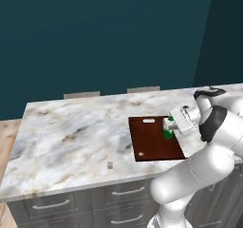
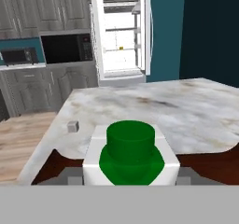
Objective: Take out the milk from the fridge and place it on the tray on the counter. Then take the sugar cube near the tray and place it in the tray.
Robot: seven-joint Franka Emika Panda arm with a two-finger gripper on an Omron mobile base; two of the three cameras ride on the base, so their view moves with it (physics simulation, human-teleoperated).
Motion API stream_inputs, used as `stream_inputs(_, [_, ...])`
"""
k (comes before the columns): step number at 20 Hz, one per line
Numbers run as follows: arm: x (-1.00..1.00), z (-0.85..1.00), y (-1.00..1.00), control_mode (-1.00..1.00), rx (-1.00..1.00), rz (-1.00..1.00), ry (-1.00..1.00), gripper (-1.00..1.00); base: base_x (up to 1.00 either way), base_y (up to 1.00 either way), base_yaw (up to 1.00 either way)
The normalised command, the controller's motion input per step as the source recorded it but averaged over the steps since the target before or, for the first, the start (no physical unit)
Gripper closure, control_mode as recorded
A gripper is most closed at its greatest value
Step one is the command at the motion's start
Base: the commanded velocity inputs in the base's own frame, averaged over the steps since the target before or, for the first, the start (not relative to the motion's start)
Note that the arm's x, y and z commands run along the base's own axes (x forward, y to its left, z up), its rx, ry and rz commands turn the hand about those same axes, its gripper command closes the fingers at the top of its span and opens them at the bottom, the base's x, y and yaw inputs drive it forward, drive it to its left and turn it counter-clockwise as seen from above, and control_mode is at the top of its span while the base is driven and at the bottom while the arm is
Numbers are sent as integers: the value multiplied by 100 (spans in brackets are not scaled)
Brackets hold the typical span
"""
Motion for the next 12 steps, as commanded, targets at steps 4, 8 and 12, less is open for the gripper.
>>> stream_inputs(4, [8,-39,0,-100,0,1,0,100,0,0,0])
stream_inputs(8, [12,-41,0,-100,0,0,0,100,0,0,0])
stream_inputs(12, [9,-39,0,-100,0,0,0,100,0,0,0])
